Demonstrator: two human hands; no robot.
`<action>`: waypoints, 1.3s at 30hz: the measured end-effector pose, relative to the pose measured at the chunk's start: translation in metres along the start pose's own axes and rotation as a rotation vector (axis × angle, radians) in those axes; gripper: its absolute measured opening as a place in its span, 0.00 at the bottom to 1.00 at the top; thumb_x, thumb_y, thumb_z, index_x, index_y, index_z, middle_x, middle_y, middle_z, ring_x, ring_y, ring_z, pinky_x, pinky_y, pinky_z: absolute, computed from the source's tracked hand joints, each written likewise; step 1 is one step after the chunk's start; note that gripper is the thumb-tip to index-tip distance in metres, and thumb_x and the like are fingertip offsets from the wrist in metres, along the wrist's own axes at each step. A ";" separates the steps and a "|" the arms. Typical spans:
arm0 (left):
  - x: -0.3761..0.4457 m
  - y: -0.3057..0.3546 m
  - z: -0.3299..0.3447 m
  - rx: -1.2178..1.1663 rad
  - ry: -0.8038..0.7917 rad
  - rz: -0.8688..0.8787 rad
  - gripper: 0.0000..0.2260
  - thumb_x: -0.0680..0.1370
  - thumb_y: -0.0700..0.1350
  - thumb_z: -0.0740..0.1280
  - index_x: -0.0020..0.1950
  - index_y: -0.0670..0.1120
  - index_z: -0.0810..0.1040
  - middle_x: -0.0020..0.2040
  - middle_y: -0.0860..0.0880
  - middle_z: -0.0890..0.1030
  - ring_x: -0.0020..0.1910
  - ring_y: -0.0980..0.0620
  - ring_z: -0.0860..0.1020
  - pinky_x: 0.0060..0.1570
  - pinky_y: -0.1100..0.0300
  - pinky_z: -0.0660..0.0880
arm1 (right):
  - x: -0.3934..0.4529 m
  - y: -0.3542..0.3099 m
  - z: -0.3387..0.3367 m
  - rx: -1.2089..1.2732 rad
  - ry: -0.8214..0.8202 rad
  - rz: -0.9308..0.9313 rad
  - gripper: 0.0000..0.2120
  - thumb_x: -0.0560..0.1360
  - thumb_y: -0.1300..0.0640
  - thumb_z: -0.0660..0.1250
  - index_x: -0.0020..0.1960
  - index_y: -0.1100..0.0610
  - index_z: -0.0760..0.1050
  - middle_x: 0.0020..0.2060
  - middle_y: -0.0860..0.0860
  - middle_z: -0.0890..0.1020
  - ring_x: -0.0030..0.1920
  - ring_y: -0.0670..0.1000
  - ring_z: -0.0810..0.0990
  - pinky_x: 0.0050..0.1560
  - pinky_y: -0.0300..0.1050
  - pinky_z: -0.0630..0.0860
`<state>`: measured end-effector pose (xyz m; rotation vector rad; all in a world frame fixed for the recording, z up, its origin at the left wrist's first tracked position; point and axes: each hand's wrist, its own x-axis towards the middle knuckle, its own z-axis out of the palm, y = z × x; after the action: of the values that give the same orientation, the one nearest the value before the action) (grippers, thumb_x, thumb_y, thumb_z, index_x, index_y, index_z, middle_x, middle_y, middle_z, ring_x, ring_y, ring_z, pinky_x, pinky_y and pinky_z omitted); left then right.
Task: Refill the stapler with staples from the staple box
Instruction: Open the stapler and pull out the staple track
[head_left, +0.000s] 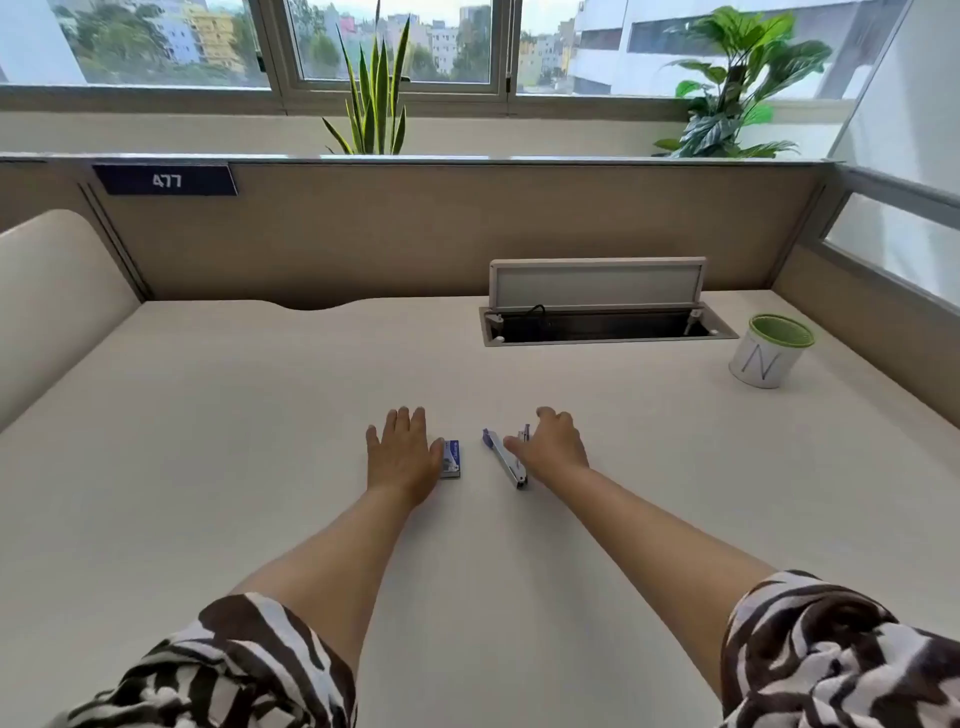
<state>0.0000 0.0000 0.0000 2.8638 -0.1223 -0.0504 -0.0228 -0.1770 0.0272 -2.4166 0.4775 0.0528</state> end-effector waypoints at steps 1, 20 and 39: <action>0.000 0.001 0.000 -0.006 -0.002 -0.005 0.26 0.81 0.51 0.50 0.77 0.44 0.52 0.78 0.45 0.56 0.78 0.48 0.50 0.75 0.46 0.46 | -0.001 0.000 0.002 -0.030 -0.017 0.002 0.30 0.73 0.47 0.67 0.68 0.59 0.64 0.66 0.57 0.67 0.65 0.57 0.69 0.58 0.48 0.70; 0.009 0.029 0.015 -0.264 0.044 -0.101 0.19 0.81 0.50 0.53 0.68 0.45 0.71 0.73 0.45 0.68 0.74 0.48 0.62 0.74 0.43 0.46 | 0.014 -0.004 0.029 -0.233 -0.011 -0.043 0.27 0.74 0.44 0.63 0.67 0.57 0.65 0.64 0.55 0.71 0.66 0.56 0.67 0.56 0.49 0.71; 0.005 0.075 -0.014 -0.747 -0.149 -0.169 0.17 0.72 0.53 0.65 0.47 0.39 0.81 0.46 0.40 0.84 0.48 0.40 0.82 0.50 0.46 0.78 | -0.003 0.014 0.032 0.777 0.014 0.074 0.35 0.69 0.53 0.73 0.71 0.52 0.61 0.62 0.52 0.74 0.53 0.54 0.79 0.57 0.57 0.77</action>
<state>-0.0003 -0.0689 0.0341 2.1139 0.0945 -0.2797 -0.0274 -0.1659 -0.0060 -1.6390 0.4816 -0.1020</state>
